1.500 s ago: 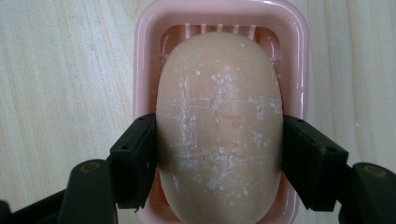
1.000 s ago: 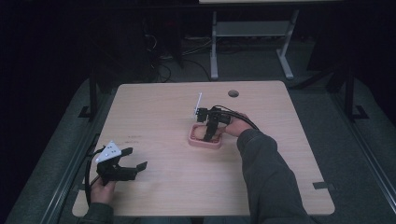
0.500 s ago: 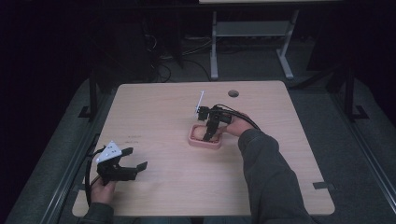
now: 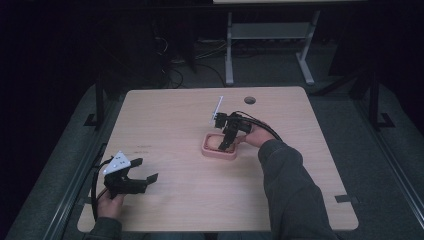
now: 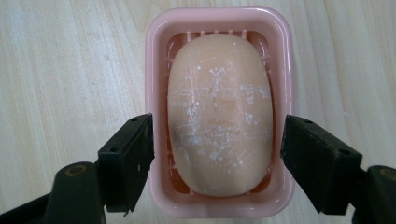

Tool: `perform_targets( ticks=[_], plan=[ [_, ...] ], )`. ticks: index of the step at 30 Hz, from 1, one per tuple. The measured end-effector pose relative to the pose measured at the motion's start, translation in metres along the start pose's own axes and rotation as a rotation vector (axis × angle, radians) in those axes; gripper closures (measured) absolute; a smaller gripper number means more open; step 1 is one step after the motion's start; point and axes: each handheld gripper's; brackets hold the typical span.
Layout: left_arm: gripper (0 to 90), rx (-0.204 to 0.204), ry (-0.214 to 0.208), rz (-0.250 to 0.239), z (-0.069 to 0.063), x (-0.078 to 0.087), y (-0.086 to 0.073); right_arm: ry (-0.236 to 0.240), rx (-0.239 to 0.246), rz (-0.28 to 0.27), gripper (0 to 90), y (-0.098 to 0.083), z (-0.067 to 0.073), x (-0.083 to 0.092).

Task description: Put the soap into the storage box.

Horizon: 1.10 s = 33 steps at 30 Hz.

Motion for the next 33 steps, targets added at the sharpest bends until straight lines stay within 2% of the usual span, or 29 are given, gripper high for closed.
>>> perform_targets(
  ticks=[11, 19, 33],
  plan=[
    [14.3, 0.002, -0.001, 0.003, 0.000, 0.000, 0.000, 0.004, -0.013, -0.015, 24.6, -0.005, 0.002, 0.005],
    [14.3, 0.001, 0.001, 0.006, 0.000, 0.001, 0.000, -0.001, -0.002, -0.016, 24.3, -0.007, 0.004, 0.007],
    [14.3, 0.003, 0.002, 0.008, 0.000, 0.001, 0.000, 0.007, -0.029, -0.033, 24.4, -0.020, 0.005, 0.009]
  ],
)
Point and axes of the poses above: each handheld gripper's, and its own axes: x roughly backward along the jaws, y roughly out of its top, z roughly to its left, and after that the axes turned 4 degrees about z, right-handed
